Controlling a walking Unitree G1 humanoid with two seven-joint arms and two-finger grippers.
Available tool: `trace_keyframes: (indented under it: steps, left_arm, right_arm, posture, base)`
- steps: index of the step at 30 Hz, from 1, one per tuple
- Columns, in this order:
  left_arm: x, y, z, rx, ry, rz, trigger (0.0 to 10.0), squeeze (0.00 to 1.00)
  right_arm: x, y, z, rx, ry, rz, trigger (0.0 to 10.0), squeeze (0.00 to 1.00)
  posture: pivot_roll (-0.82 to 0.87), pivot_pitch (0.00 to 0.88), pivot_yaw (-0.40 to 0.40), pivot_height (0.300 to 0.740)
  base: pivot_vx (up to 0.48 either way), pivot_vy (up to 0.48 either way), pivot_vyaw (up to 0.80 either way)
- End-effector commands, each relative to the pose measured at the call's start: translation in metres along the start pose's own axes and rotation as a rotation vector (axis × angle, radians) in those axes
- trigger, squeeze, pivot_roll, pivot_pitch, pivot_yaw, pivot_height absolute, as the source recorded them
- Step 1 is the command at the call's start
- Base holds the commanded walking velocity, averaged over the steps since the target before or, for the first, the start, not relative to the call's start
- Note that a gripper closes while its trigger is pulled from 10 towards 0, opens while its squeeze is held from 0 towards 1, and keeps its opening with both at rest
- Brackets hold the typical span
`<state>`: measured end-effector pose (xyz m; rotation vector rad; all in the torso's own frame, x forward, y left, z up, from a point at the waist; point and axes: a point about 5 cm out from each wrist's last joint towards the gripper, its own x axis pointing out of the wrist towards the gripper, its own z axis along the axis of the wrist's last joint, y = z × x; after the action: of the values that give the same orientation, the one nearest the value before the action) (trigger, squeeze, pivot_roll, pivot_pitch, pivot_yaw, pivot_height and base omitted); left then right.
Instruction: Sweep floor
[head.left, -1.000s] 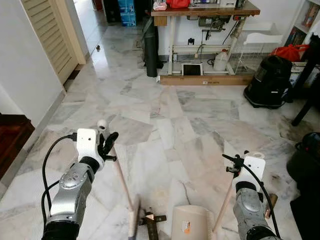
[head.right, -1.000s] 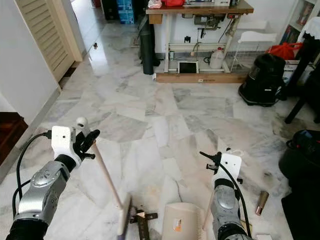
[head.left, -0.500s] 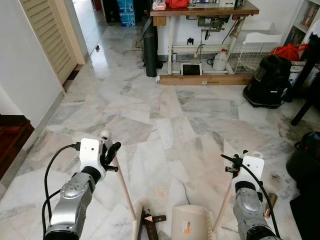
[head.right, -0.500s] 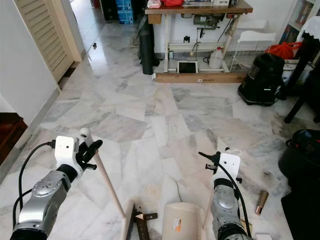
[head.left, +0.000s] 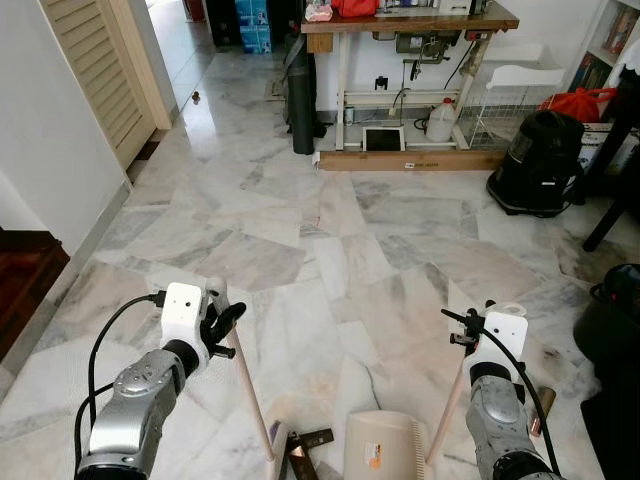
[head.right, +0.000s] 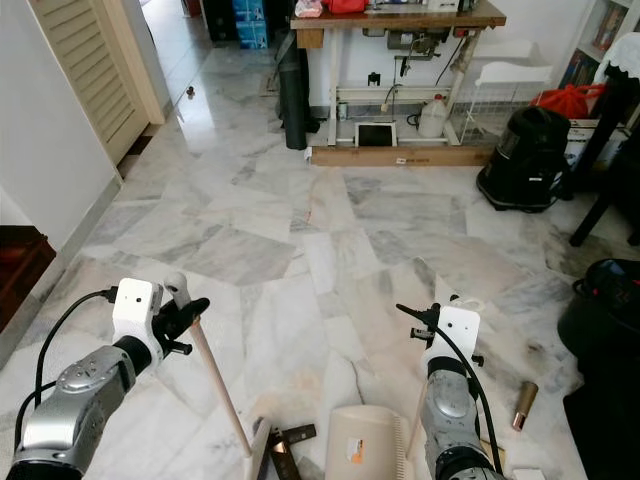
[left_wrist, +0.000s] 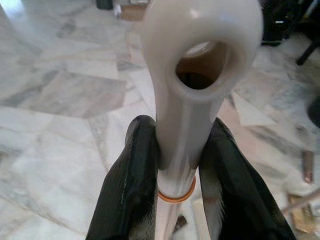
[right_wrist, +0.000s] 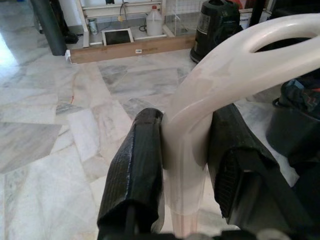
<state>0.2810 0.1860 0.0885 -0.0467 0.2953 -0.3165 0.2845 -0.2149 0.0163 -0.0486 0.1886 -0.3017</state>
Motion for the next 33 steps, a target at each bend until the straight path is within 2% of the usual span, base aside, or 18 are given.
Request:
trace_keyframes:
  steps: [1, 3, 10, 21, 28, 33]
  left_arm:
    - [0.001, -0.004, -0.002, -0.038, 0.026, -0.035, 10.0, 0.0]
    - [0.002, -0.006, -0.001, -0.054, 0.026, -0.041, 10.0, 0.0]
    - [0.008, -0.011, 0.007, -0.192, -0.016, -0.069, 10.0, 0.0]
    - [0.011, -0.019, 0.011, -0.225, -0.046, -0.128, 10.0, 0.0]
    - [0.013, -0.026, 0.021, -0.276, -0.103, -0.178, 10.0, 0.0]
    - [0.012, -0.023, 0.028, -0.296, -0.156, -0.178, 10.0, 0.0]
  right_arm:
    - [-0.003, 0.004, -0.009, -0.011, 0.053, 0.023, 10.0, 0.0]
    - [-0.003, 0.004, -0.009, -0.012, 0.053, 0.025, 10.0, 0.0]
    - [-0.004, 0.005, -0.009, -0.012, 0.059, 0.037, 10.0, 0.0]
    - [-0.003, 0.007, -0.008, -0.005, 0.058, 0.055, 10.0, 0.0]
    - [-0.003, 0.009, -0.008, 0.003, 0.059, 0.063, 10.0, 0.0]
    - [-0.002, 0.01, -0.008, 0.008, 0.06, 0.067, 10.0, 0.0]
  posture:
    - [0.08, 0.0, 0.057, 0.74]
    - [0.08, 0.0, 0.057, 0.74]
    - [0.07, 0.0, 0.054, 0.74]
    - [0.07, 0.0, 0.053, 0.74]
    - [0.07, 0.0, 0.053, 0.74]
    - [0.07, 0.0, 0.052, 0.74]
  base:
    - [0.0, 0.0, 0.0]
    - [0.0, 0.0, 0.0]
    - [0.0, 0.0, 0.0]
    - [0.0, 0.0, 0.0]
    - [0.0, 0.0, 0.0]
    - [0.0, 0.0, 0.0]
